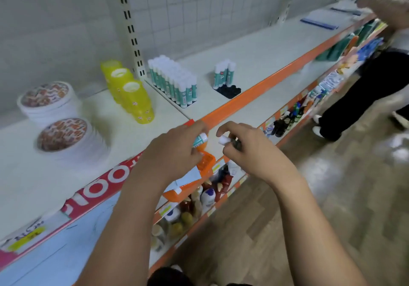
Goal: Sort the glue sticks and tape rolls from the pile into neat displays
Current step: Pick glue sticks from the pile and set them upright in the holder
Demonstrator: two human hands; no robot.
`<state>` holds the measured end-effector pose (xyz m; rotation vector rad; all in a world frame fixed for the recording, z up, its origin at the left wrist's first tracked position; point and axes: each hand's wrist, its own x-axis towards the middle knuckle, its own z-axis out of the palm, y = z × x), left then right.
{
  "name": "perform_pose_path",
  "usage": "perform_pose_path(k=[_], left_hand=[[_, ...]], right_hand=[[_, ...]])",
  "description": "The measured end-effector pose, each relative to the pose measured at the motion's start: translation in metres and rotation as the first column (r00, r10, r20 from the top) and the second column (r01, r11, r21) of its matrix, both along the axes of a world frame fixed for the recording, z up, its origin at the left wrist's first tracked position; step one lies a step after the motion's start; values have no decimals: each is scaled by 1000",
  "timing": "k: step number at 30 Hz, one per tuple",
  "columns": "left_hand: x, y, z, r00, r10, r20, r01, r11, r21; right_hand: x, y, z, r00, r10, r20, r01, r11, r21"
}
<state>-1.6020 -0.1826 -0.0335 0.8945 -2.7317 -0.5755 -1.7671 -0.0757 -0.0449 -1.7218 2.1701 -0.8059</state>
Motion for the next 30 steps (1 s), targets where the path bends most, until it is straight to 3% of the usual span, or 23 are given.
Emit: perform_pose_path(k=[15, 30], left_hand=[[-123, -81, -1, 996, 28, 80, -19, 994, -109], [-178, -112, -20, 963, 207, 172, -221, 973, 66]], right_hand=[[-109, -83, 3, 995, -89, -48, 88, 996, -20], [-186, -171, -12, 959, 282, -34, -281, 959, 32]])
